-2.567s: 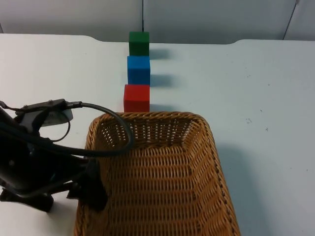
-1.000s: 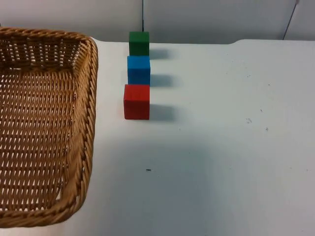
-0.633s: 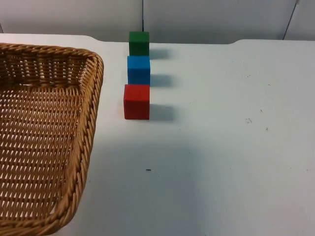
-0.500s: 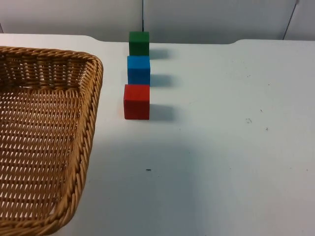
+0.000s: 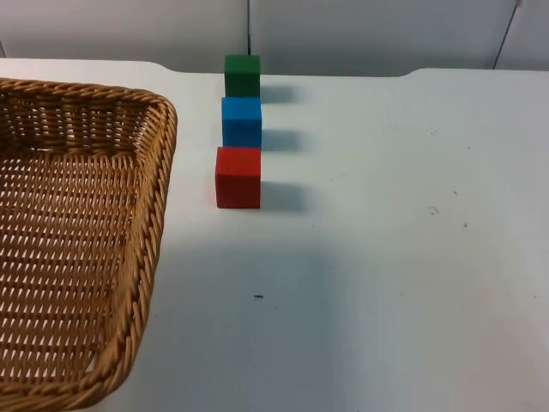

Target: Pick up the basket with the left hand and place the blue cube into the basket with the right hand.

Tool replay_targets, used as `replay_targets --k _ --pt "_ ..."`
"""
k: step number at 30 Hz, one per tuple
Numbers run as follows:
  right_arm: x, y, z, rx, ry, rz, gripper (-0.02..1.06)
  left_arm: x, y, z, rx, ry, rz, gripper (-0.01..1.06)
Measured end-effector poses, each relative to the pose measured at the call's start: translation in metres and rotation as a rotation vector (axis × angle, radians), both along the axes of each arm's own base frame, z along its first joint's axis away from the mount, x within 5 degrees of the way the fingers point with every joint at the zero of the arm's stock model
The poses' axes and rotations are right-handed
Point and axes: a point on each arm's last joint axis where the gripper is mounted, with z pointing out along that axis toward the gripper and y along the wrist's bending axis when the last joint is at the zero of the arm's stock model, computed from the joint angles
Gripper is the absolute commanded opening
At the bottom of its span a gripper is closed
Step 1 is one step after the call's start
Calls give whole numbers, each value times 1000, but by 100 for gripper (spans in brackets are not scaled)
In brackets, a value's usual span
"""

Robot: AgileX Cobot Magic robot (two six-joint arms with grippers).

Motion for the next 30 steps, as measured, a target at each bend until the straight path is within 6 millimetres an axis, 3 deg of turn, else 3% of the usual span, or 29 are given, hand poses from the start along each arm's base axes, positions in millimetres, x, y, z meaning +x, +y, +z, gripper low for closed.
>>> replay_targets --k 1,6,7,11,12,14,17,18,23,24,28,30 --pt "0 0 0 0 0 0 103 0 0 0 0 0 0 0" --pt "72 82 -12 -38 45 97 103 0 0 0 0 0 0 0" --pt "72 82 -12 -38 45 97 103 0 0 0 0 0 0 0" --pt "118 152 -40 -54 83 137 103 0 0 0 0 -1 -1 0" --pt "118 152 -40 -54 83 137 103 0 0 0 0 -1 -1 0" --pt "136 184 -62 -50 120 154 103 0 0 0 0 -1 -2 0" --pt "159 213 -88 -35 170 122 102 0 0 1 -6 4 -7 0" --pt "159 213 -88 -35 170 122 101 0 0 1 -6 4 -7 0" --pt "188 233 -143 -26 275 20 99 -1 -1 0 -7 6 -7 0" --pt "188 233 -143 -26 275 20 99 -1 -1 0 -7 6 -7 0" --pt "200 240 -188 -16 352 -35 99 -1 -1 0 -7 6 -7 0" --pt "200 241 -191 -16 358 -39 99 -1 -1 0 -7 6 -7 0"
